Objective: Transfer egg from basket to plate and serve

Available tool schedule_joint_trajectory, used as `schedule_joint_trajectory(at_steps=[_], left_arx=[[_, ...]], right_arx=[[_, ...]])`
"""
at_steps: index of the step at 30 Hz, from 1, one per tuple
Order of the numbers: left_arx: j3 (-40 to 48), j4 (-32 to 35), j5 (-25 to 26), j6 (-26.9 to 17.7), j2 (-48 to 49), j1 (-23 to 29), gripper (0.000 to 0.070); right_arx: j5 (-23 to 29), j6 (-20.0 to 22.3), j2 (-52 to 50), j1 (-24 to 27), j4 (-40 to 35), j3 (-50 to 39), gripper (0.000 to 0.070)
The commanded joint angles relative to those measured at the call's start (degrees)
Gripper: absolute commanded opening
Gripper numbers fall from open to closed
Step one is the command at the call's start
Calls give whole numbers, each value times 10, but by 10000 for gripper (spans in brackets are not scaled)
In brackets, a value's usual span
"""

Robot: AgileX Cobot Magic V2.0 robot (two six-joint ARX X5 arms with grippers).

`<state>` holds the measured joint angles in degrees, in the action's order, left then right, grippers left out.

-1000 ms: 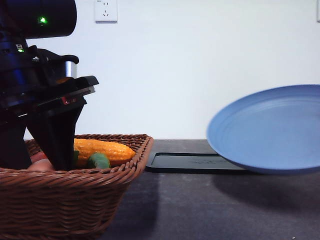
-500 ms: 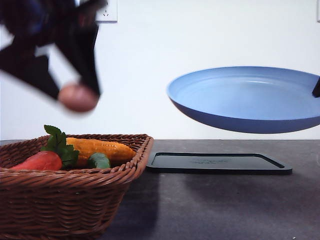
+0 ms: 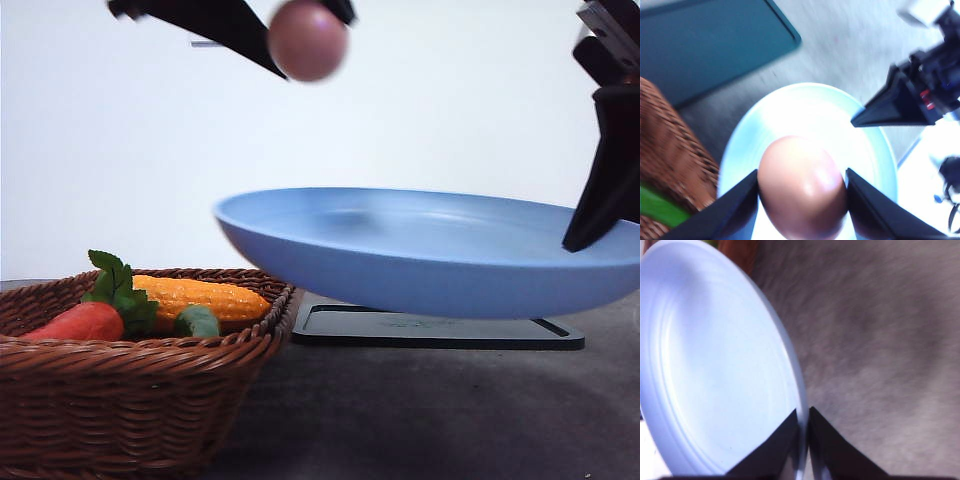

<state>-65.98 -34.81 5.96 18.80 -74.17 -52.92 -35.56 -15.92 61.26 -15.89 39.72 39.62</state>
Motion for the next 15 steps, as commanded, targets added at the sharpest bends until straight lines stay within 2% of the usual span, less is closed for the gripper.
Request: schedule_joint_trajectory(at_steps=[1,15], left_arx=[[-8,3,-3,-8,-21,-15,187],[-8,1,-2,-8,-116,-63,188]], right_arx=[[-5,-6,5,-6,-5,13,0],[-6,-2,4,-9,25,25,0]])
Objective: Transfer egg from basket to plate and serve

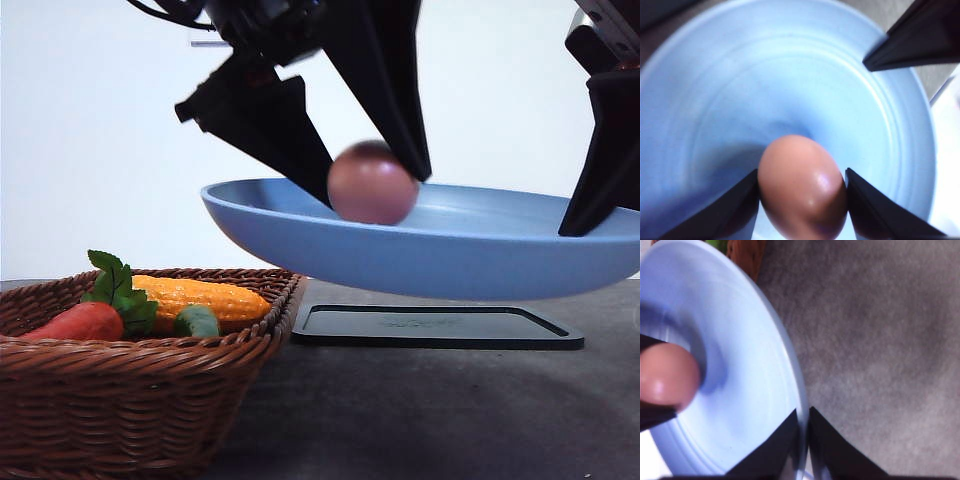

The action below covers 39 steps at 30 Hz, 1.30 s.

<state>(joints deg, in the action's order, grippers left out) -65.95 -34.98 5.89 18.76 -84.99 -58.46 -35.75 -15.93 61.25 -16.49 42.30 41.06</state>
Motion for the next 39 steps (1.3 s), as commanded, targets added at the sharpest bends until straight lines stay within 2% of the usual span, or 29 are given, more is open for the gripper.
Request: schedule_joint_trajectory(at_steps=[1,5,10,27,29,33,39], left_arx=[[-8,3,-2,-9,-8,-9,189],[-8,2,-2,-19,-9,-12,203],[-8,0,-2,-18,-9,-12,278],[-8,0,-2,-19,-24,-12,279],[-8,1,-2,-19,-24,-12,305],[-10,-1,-2,-18,-23,-12,409],[-44,-18,-6,-19,5,-10,410]], right_arx=[[-5,0,5,-3,4,11,0],[-5,1,5,-3,15,11,0],[-5,1,5,-3,15,11,0],[-33,3,5,-3,15,11,0],[-33,3,5,-3,15,11,0],[-32,4,5,-3,15,11,0],[-32,5,5,-2,22,11,0]])
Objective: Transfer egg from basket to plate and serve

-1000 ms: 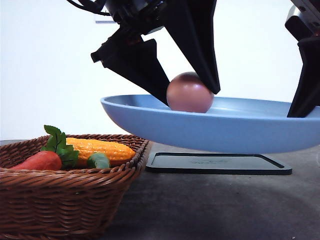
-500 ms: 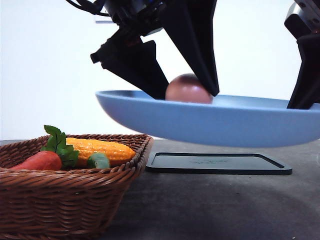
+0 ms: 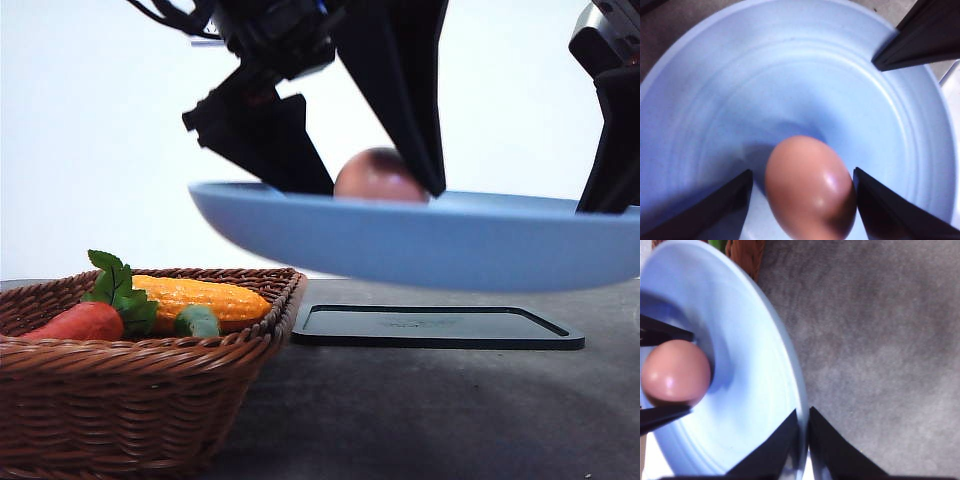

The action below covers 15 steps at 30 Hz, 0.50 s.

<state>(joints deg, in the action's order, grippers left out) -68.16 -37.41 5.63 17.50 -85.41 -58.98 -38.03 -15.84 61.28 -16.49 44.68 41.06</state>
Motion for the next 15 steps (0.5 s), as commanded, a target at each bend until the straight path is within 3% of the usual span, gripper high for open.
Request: schedule_joint_trajectory(at_steps=[1,9,15], left_arx=[[-29,4,-10,-9,19,-5,409],[-79,-92,-106,-44,123,10,409],[-80,-141,-183,-46,225,25,409]], right_arx=[[-10,4,5,-2,-2,11,0],[-2,20,34,18,4,37,0],[63,69,121,47,52,129,0]])
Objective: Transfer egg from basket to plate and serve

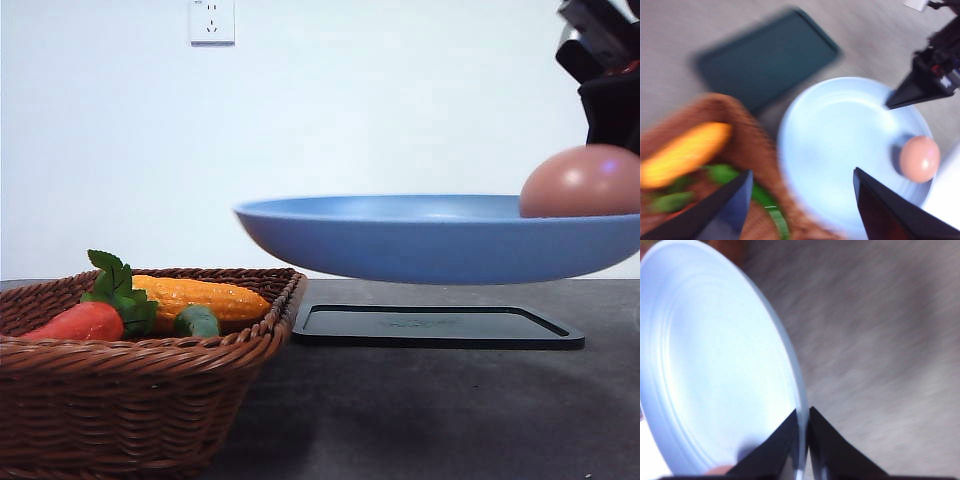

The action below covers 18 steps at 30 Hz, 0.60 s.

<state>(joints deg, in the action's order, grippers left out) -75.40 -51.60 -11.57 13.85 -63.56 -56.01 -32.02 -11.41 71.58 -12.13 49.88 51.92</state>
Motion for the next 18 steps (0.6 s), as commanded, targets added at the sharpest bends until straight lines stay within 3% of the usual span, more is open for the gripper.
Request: schedule_joint_trajectory(at_steps=[1,7,18], left_arx=[[-8,-5,-26,-10,21,-5,409],[-8,-40,-84,-4,104,-5,409],[-8,-58,-87,20,190,-5,409]], right_arx=[[6,33,36,11,6,38,0],[5,51,152,60,8,151,0],[-10,46,368,117,-12,340,0]])
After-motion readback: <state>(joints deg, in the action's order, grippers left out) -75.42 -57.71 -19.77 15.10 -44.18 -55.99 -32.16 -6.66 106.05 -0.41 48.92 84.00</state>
